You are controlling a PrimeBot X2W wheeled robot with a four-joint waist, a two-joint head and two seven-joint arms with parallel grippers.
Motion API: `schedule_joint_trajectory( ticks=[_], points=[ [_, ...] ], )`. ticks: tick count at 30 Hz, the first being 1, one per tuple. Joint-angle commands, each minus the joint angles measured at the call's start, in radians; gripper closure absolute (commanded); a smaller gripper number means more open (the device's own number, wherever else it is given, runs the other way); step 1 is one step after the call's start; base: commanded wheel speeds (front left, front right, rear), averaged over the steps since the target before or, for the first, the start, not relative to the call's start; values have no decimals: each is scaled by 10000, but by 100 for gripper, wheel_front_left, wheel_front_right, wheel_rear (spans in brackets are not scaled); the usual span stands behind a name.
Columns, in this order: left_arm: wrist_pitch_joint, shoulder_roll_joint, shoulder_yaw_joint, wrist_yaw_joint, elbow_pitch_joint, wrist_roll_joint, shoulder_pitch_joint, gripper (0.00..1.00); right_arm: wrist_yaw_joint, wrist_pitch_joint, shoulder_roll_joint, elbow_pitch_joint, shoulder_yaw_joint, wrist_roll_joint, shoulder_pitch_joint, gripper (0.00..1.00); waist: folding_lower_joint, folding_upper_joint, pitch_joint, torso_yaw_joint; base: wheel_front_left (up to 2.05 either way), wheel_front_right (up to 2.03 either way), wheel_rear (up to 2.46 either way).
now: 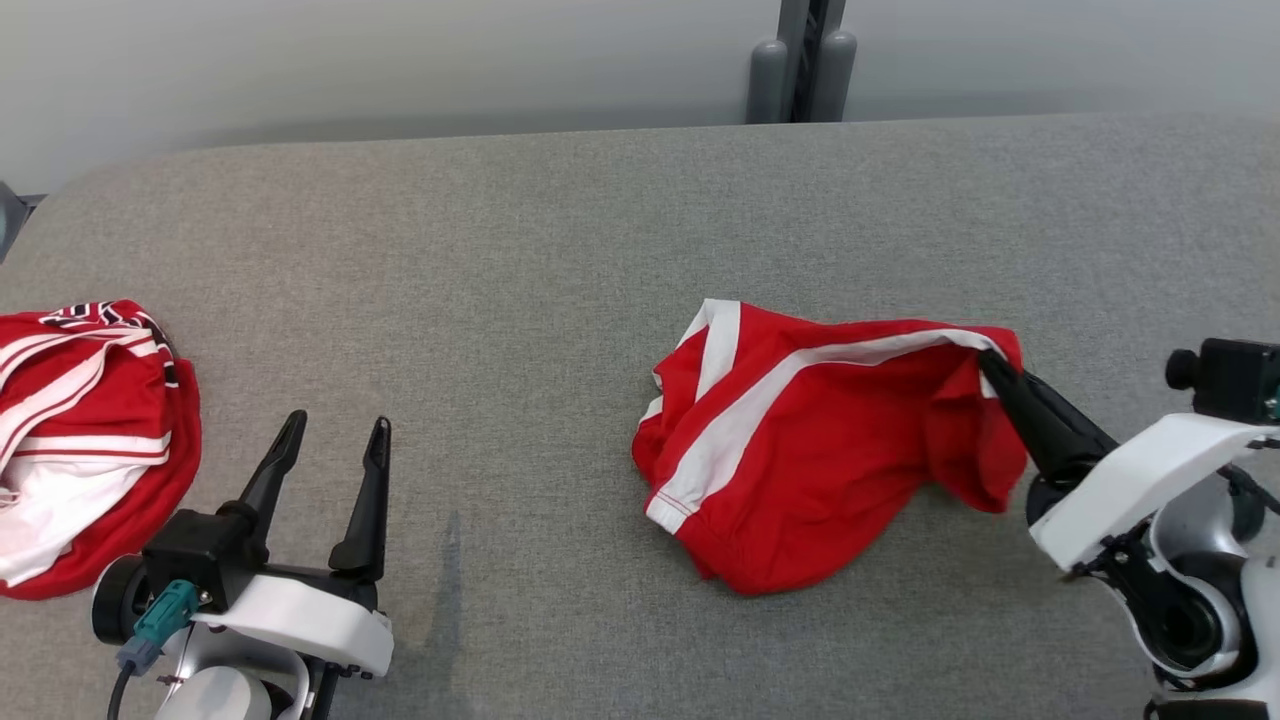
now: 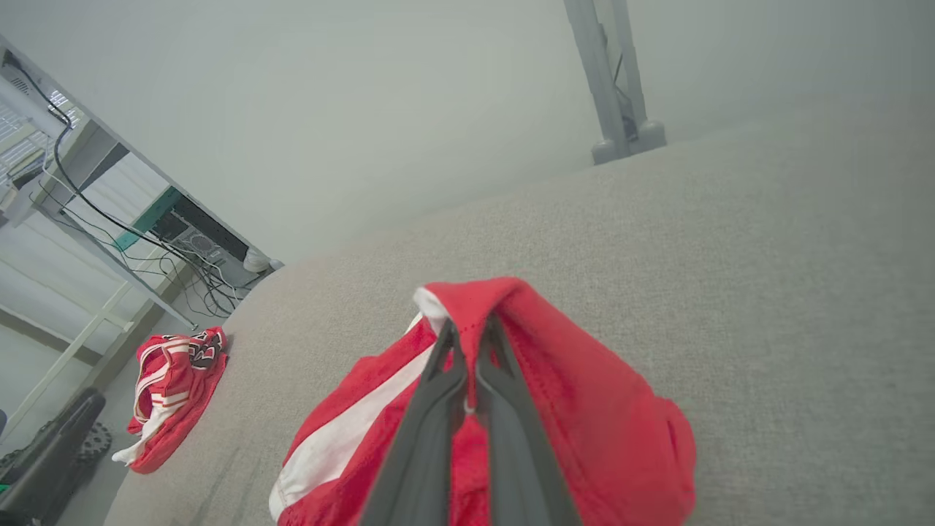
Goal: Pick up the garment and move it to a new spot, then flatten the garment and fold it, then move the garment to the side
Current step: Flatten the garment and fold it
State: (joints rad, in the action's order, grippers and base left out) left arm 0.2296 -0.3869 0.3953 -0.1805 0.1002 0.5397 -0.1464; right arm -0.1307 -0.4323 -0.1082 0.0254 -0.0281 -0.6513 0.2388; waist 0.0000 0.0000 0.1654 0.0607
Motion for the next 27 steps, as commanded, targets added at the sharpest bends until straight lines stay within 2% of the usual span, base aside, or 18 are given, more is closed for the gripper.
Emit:
schedule_joint_trajectory(
  ticks=[1,6,10,15,16,17,18,27],
  points=[
    [47,2,-2,23,26,32,-131,0,0,-142,-32,-189,262,-97,-30,100,0,0,34,47,0,0,0],
    [74,52,51,96,120,42,-238,0,0,-678,49,-1653,1059,-165,-16,100,0,0,122,197,0,0,0],
    [71,77,111,134,193,53,-322,0,0,-88,-24,-2486,1232,109,317,100,0,0,207,289,0,0,0],
    [90,55,118,147,263,91,-334,0,0,752,-267,-2851,1003,45,804,100,0,0,256,256,0,0,0],
    [94,50,113,139,272,96,-329,0,0,875,-293,-2926,963,27,896,65,0,0,249,231,0,0,0],
    [94,42,118,132,281,100,-320,0,0,976,-340,-3030,916,32,1002,21,0,0,240,207,0,0,0],
    [84,42,134,127,293,94,-326,0,0,1096,-423,-3151,853,97,1098,0,0,0,231,189,0,0,0],
    [87,34,178,76,314,108,-341,0,0,2843,-774,-3501,464,663,1279,0,0,0,75,68,0,0,0]
  ],
)
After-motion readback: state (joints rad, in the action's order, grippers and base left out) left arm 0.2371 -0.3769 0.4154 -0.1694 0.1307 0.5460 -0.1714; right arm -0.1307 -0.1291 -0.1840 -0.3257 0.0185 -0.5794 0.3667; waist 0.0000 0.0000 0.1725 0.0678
